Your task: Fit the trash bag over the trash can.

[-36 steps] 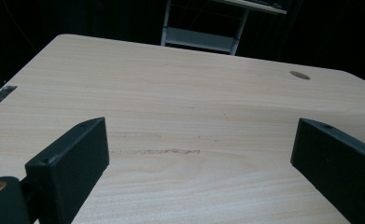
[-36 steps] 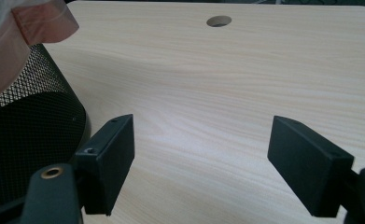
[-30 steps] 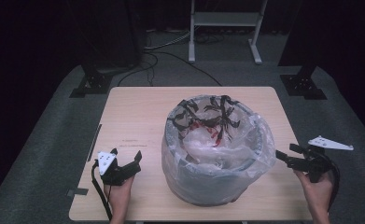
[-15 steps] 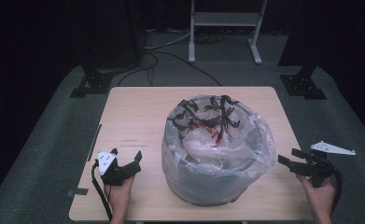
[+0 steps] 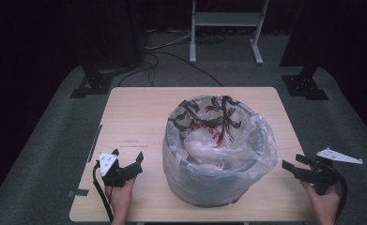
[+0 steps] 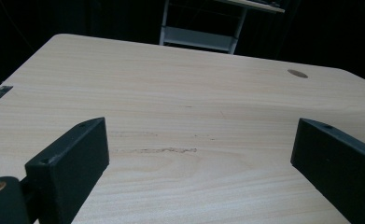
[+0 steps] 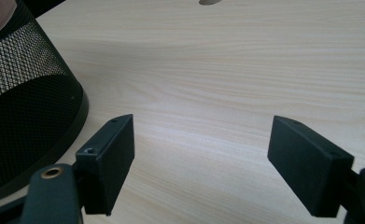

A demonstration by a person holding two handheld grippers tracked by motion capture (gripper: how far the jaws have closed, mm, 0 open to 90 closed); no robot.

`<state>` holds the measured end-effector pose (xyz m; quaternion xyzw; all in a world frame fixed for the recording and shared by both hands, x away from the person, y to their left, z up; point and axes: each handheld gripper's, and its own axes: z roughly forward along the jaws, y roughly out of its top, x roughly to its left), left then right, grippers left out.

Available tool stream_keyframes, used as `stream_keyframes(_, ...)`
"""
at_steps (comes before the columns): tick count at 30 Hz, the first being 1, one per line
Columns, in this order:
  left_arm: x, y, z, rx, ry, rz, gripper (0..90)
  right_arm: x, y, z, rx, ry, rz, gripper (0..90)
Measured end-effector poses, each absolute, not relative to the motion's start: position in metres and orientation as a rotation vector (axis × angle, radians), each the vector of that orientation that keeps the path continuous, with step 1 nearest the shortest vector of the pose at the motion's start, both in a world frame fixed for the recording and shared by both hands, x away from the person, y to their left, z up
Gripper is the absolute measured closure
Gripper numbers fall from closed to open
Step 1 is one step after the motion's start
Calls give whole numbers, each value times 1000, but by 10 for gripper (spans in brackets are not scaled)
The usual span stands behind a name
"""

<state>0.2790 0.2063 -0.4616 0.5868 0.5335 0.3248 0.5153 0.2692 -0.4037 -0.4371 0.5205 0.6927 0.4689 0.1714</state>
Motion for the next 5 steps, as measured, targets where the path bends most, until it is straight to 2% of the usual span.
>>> stream_keyframes(5, 279, 206, -461, 1408, 1280, 781, 29, 262, -406, -441, 1487, 1937, 1376, 222)
